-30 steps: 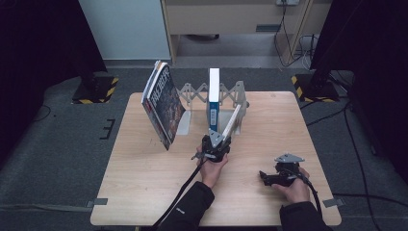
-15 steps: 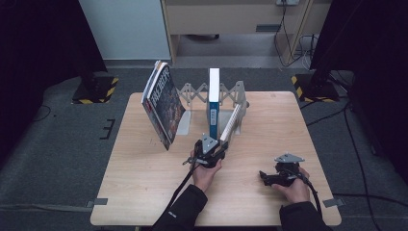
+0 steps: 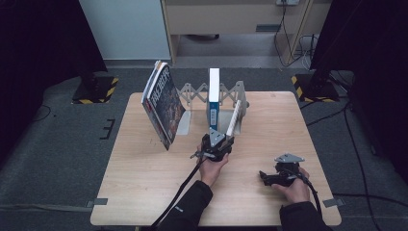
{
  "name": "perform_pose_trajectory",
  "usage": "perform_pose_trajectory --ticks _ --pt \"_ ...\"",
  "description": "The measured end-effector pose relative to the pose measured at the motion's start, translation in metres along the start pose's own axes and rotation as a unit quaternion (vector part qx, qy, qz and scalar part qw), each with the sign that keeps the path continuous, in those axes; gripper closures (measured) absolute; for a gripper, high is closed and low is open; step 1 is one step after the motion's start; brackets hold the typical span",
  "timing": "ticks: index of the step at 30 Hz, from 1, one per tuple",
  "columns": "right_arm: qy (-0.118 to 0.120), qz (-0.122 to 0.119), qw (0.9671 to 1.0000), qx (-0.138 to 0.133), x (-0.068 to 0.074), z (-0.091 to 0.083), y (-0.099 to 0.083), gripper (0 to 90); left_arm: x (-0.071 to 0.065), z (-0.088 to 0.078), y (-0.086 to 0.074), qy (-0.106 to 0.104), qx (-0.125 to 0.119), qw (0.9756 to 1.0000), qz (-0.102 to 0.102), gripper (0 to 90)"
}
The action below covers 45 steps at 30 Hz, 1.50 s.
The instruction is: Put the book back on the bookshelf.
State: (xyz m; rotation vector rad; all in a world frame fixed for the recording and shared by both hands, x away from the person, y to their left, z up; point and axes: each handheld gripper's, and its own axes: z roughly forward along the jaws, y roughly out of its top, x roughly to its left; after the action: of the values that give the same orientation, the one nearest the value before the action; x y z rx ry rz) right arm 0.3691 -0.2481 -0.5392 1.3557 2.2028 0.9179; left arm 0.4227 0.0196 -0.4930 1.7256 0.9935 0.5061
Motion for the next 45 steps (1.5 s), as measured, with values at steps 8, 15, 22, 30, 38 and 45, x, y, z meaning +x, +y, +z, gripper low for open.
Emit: perform_pose_trajectory --ticks 8,15,22,30,38,45 --pt "0.0 0.001 1.0 0.001 0.0 0.0 0.0 2.1 0.004 0.001 -0.002 -0.032 0.001 0.9994 0.008 64.0" --pt "-0.001 0.001 1.0 0.001 0.0 0.0 0.0 2.1 0.004 -0.012 -0.006 -0.044 0.012 0.9987 0.02 70.1" --pt "0.0 0.001 1.0 0.001 0.0 0.0 0.0 2.1 0.004 -0.007 -0.003 -0.048 0.011 0.9987 0.011 70.0" --pt "0.0 0.002 1.0 0.001 0.0 0.0 0.0 2.1 0.005 0.01 0.007 -0.047 0.019 0.9987 0.0 70.0" --pt "0.0 0.001 1.0 0.001 0.0 0.0 0.0 2.0 0.007 0.023 0.017 -0.042 0.033 0.9985 0.014 69.4" --pt "0.0 0.001 1.0 0.001 0.0 0.0 0.0 2.1 0.007 0.031 0.021 -0.035 0.035 0.9983 0.03 69.1"
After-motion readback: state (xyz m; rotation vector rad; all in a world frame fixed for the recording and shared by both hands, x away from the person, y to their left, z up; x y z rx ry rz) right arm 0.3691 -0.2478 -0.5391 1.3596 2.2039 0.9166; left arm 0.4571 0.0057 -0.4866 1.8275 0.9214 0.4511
